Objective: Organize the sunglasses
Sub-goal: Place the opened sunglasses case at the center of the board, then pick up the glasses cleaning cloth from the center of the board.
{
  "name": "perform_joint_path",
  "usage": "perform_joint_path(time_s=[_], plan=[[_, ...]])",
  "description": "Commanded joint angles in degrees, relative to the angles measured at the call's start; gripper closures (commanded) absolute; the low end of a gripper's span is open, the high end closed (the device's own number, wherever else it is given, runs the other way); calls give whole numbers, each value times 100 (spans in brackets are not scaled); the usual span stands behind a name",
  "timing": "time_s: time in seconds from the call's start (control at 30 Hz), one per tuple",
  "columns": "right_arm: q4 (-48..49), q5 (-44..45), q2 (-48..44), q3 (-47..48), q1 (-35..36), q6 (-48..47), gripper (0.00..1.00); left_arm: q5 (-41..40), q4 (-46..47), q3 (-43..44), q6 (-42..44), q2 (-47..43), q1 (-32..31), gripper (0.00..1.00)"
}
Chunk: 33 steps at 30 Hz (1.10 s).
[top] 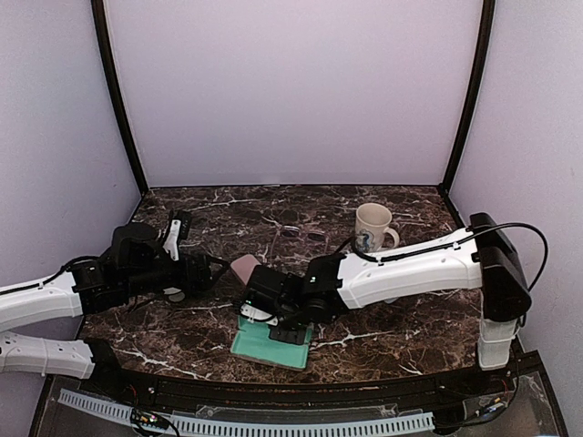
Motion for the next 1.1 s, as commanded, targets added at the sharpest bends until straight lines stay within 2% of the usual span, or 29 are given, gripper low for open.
perform_joint_path(time_s=[0.0,0.13,0.33,0.5,0.63,0.87,1.07], plan=[[-285,616,241,476,163,-147,95,-81,-103,47,33,14,56,6],[-370,770,417,653,222,-176,89,-47,-72,52,52,113,65,6],[-425,804,437,749,277,-90,72,-35,10,52,111,224,64,6],[-174,579,109,571,282,86,53,7,71,66,157,410,65,5],[255,272,-428,155,218,362,42,16,144,82,205,510,65,5],[1096,-672,-1666,-924,-471,1329,35,72,289,173,201,790,66,5],[1383,-557,-2727,-2035,-1445,2405,34,165,427,206,248,930,61,5]])
